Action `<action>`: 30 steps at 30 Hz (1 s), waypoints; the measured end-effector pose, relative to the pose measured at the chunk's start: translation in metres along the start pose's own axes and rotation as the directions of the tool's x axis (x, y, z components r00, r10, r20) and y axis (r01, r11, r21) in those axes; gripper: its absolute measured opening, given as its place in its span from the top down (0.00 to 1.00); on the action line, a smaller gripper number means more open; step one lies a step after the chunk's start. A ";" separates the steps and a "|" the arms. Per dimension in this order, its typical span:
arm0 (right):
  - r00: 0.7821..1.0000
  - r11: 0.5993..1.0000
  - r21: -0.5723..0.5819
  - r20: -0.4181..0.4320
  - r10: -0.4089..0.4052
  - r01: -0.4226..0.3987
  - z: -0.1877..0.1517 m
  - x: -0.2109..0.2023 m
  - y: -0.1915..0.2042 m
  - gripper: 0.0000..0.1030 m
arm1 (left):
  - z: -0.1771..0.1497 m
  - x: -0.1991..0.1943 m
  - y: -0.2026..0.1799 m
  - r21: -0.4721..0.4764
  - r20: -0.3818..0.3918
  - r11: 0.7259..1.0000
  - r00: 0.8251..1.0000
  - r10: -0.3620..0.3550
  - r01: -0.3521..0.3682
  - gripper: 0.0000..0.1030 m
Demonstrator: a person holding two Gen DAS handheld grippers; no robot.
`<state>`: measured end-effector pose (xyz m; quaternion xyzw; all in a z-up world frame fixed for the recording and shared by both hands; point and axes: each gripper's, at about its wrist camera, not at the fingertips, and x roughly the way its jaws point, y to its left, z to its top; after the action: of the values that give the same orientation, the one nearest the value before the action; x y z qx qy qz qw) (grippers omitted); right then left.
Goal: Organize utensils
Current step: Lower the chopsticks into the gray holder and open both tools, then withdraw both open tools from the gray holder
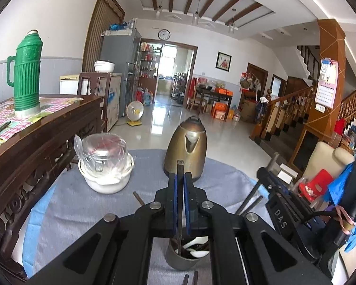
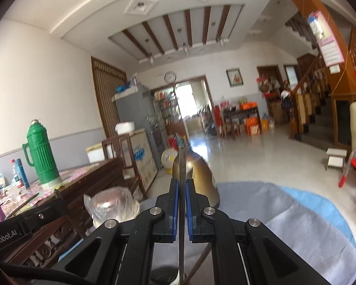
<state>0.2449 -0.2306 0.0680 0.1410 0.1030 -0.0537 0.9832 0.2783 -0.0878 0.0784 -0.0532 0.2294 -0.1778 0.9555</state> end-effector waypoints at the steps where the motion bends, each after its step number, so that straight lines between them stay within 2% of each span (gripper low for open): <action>1: 1.000 1.000 0.007 -0.027 0.012 -0.012 -0.001 0.004 -0.002 0.94 | -0.001 -0.001 0.000 0.002 -0.005 1.000 1.000 0.000 0.000 0.95; 5: 0.991 0.996 0.068 -0.111 0.071 -0.064 -0.010 0.009 -0.015 0.93 | -0.006 -0.010 0.001 0.025 -0.024 1.000 1.000 -0.006 0.006 0.95; 8: 0.974 0.983 0.148 -0.184 0.135 -0.109 -0.015 0.010 -0.026 0.91 | -0.008 -0.023 -0.001 0.051 -0.019 0.999 1.000 -0.002 0.003 0.93; 9: 0.967 0.979 0.171 -0.204 0.150 -0.115 -0.016 0.009 -0.030 0.88 | -0.009 -0.029 -0.002 0.064 -0.020 0.998 1.000 0.002 0.000 0.85; 10: 0.963 0.975 0.190 -0.219 0.159 -0.118 -0.017 0.006 -0.034 0.85 | -0.011 -0.034 -0.002 0.066 -0.019 0.998 1.000 0.003 -0.002 0.67; 12: 0.955 0.963 0.234 -0.227 0.192 -0.137 -0.018 -0.001 -0.041 0.67 | -0.015 -0.047 -0.001 0.062 -0.002 0.998 1.000 0.010 -0.010 0.51; 13: 0.954 0.957 0.250 -0.219 0.202 -0.146 -0.019 -0.004 -0.041 0.59 | -0.017 -0.053 -0.001 0.066 0.002 0.998 1.000 0.012 -0.012 0.50; 14: 0.957 0.954 0.262 -0.205 0.203 -0.146 -0.019 -0.012 -0.044 0.36 | -0.020 -0.057 -0.002 0.074 0.000 0.997 1.000 0.014 -0.014 0.50; 15: 0.962 0.951 0.272 -0.181 0.202 -0.149 -0.019 -0.021 -0.048 0.33 | -0.024 -0.063 -0.002 0.084 -0.005 0.996 1.000 0.024 -0.023 0.48; 17: 0.969 0.945 0.286 -0.141 0.205 -0.158 -0.018 -0.038 -0.052 0.33 | -0.031 -0.068 -0.003 0.092 -0.019 0.995 0.999 0.041 -0.039 0.41; 22: 0.980 0.940 0.313 -0.100 0.173 -0.134 -0.023 -0.078 -0.063 0.33 | -0.061 -0.081 -0.001 0.085 -0.093 0.996 0.995 0.048 -0.040 0.37; 26: 0.982 0.943 0.321 -0.131 0.138 -0.090 -0.037 -0.101 -0.075 0.35 | -0.085 -0.083 0.006 0.055 -0.170 0.997 0.984 0.056 -0.047 0.37; 30: 0.981 0.941 0.333 -0.158 0.116 -0.057 -0.047 -0.120 -0.086 0.36 | -0.097 -0.087 0.009 0.026 -0.212 0.997 0.975 0.071 -0.067 0.37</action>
<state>0.1077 -0.2896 0.0270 0.3103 0.1726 -0.0140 0.9347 0.1642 -0.0497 0.0273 -0.0172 0.3304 -0.1512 0.9315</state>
